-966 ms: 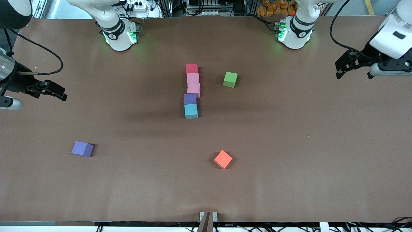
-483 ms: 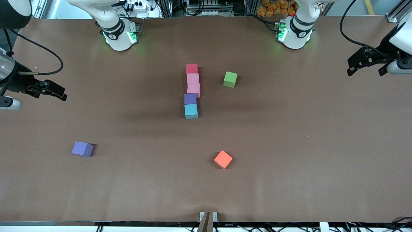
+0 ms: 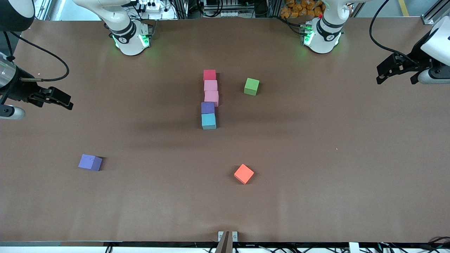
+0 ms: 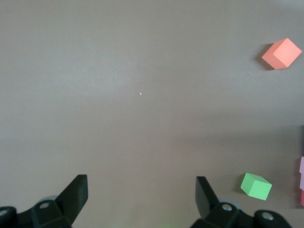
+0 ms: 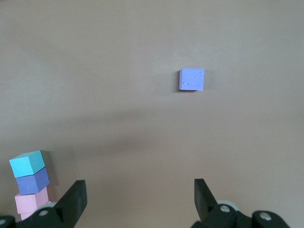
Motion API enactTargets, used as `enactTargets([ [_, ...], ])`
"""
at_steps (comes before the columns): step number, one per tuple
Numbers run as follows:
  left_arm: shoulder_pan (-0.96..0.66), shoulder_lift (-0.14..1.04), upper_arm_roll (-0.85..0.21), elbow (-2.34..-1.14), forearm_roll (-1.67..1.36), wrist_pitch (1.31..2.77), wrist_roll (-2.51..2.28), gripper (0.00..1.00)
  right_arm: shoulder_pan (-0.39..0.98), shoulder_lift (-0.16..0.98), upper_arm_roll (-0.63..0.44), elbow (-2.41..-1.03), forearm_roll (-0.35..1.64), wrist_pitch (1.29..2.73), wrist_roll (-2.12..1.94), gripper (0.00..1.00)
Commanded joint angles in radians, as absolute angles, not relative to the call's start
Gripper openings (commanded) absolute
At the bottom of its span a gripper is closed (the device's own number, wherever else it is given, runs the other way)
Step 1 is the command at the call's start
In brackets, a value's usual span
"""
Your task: Arrange blocks into number 1
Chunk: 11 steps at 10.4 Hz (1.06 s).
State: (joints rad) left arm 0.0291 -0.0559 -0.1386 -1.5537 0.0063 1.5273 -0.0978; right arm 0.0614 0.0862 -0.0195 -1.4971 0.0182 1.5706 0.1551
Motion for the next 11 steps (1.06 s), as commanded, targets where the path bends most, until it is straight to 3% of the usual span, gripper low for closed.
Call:
enactTargets([
  [1, 0.061, -0.057, -0.138, -1.540, -0.014, 1.500, -0.086, 1.00, 0.057, 0.084, -0.017, -1.483, 0.000, 1.555, 0.144, 1.00],
  [11, 0.063, -0.049, -0.138, -1.546, -0.015, 1.500, -0.087, 1.00, 0.014, 0.086, -0.015, -1.482, 0.003, 1.555, 0.086, 1.00],
])
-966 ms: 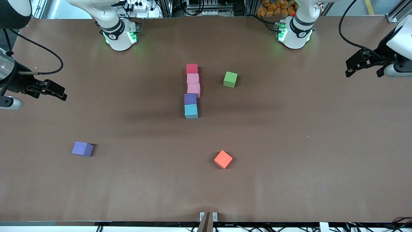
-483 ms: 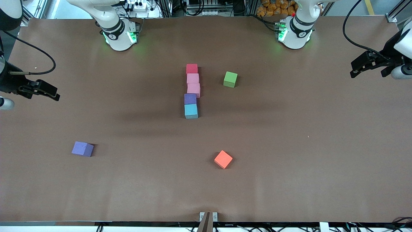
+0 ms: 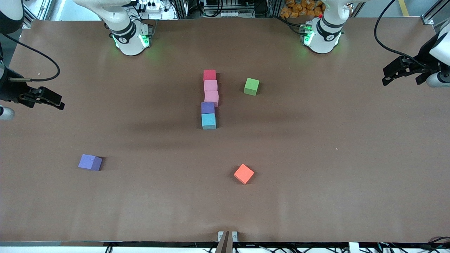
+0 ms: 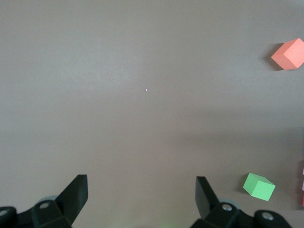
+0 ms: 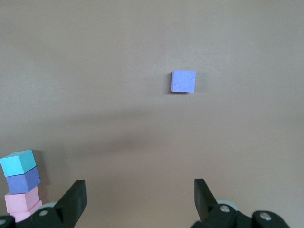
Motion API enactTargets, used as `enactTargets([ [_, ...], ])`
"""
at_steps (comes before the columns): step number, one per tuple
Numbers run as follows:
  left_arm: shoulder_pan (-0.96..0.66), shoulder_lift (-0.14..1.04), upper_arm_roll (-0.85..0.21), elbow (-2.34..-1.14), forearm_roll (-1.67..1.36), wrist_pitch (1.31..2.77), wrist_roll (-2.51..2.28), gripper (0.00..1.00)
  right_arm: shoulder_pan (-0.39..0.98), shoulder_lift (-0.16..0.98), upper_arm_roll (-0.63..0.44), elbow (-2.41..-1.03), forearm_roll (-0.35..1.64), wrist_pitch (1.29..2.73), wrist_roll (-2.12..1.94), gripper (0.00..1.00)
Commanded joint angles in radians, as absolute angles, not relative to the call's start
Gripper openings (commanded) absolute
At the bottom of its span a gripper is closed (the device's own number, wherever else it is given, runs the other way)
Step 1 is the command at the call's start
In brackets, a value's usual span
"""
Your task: Arrange blocks into number 1
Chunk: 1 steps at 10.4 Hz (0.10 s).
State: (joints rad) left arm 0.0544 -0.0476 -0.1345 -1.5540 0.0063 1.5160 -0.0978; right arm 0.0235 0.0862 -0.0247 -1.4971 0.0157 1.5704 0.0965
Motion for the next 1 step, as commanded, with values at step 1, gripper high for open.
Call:
enactTargets([
  [1, 0.063, -0.049, -0.138, -1.546, -0.015, 1.502, -0.087, 1.00, 0.014, 0.086, -0.014, -1.482, 0.003, 1.555, 0.086, 1.00],
])
